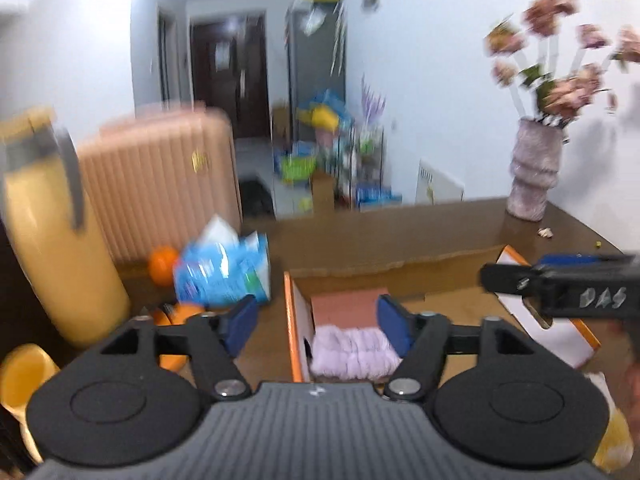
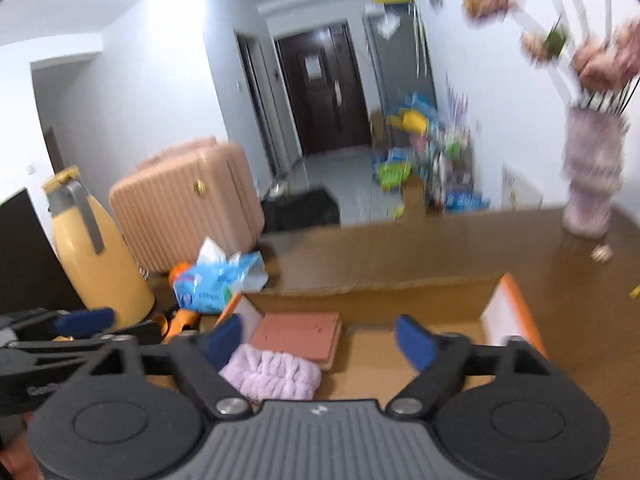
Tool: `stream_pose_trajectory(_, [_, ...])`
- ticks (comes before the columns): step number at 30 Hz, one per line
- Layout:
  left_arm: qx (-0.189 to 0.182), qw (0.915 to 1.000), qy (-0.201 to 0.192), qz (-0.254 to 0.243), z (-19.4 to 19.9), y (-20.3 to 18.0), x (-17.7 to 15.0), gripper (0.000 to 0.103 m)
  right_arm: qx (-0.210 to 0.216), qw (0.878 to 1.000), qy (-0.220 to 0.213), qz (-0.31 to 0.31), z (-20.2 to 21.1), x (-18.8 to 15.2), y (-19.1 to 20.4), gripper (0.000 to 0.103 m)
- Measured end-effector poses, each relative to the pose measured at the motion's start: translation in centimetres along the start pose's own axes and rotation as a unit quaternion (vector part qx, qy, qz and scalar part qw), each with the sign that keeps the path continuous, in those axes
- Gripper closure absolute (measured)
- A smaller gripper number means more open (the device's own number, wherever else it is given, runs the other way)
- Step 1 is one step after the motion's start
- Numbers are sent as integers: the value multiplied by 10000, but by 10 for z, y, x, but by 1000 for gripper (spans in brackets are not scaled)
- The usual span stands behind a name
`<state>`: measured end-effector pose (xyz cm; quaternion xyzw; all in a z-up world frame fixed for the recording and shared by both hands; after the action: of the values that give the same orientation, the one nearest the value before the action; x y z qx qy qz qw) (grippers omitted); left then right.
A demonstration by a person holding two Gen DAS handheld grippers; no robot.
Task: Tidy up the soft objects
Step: 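Carry the towel roll into the box and release it beside the sponge, then move the right gripper to the pink satin bow scrunchie and grasp it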
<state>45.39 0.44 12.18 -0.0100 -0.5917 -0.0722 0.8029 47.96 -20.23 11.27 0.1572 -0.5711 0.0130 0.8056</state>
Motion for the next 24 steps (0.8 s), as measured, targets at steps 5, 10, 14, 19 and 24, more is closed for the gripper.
stream_pose_trajectory(5, [-20,9983,-569,-151,75,-9,3,16,-332,9972,-565,355,66,13,-10,1])
stream_pose_trajectory(10, [-72,9945,-1032,-178,152,-9,-14,5,-745,9913,-915,589,135,11,-23,0])
stream_pose_trajectory(14, [31,9906,-1347,-231,194,-12,-37,0,-437,9925,-873,735,172,-8,-24,0])
stream_pose_trajectory(19, [396,9876,-1516,124,228,-4,-80,0,-770,9894,-1002,710,210,-47,-32,0])
stream_pose_trajectory(24, [615,9867,-1454,391,253,7,-118,0,-811,9879,-637,1156,233,-100,-27,0])
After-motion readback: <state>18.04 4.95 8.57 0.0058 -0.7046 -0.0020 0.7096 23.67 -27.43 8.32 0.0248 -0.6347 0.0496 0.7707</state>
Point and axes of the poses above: each gripper's, at about its wrist camera, not at the fingertips, and z roughly against the way its jaws point, y to its left, x to its top, the point moved 5 cm from there along -z, roughly the way its jaws point, and after that the axes turned 11 degrees about -y, right-handed, at the moved point
